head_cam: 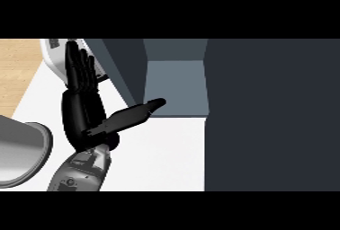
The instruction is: Pick up the wine, place it into the cabinet and close the cabinet
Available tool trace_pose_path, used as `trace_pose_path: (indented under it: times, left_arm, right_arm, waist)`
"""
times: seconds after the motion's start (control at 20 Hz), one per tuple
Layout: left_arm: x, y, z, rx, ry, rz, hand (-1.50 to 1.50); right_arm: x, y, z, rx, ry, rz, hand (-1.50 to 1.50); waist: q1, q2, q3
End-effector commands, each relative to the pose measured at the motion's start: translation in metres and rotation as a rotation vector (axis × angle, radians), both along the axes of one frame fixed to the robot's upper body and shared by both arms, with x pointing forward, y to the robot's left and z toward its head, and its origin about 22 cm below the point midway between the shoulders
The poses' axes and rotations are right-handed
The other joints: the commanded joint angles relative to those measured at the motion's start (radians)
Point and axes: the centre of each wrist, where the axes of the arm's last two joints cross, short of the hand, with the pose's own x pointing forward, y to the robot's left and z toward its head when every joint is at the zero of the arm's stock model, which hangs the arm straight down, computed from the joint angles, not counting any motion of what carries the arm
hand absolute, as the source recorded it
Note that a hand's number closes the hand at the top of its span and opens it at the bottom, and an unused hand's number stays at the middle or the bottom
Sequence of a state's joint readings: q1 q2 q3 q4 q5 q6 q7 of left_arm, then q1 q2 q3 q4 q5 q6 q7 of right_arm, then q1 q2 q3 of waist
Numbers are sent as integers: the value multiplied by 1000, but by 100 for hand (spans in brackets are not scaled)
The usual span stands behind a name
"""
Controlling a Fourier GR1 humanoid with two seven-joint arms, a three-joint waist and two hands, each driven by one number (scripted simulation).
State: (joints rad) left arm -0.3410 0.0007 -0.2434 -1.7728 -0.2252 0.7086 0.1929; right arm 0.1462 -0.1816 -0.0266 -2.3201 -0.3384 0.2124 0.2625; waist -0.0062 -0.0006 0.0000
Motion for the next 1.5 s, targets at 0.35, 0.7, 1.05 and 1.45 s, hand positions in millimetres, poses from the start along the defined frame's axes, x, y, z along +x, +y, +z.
trace_pose_path:
  times: [0.35,0.7,1.05,1.45]
  left_arm:
    - [-7,-8,-11,4,-3,11,-150]
    - [4,-3,-4,22,24,70,-150]
    - [-17,25,-21,3,47,112,-150]
    - [-48,35,-25,9,95,171,-150]
  right_arm:
    - [-7,7,13,-16,-2,14,-150]
    - [2,11,19,-9,14,18,-150]
    - [-17,-3,19,-35,8,-13,-150]
    - [-12,5,16,-15,-8,-10,-150]
  waist:
    - [3,0,0]
    - [4,0,0]
    - [2,0,0]
    - [6,-1,0]
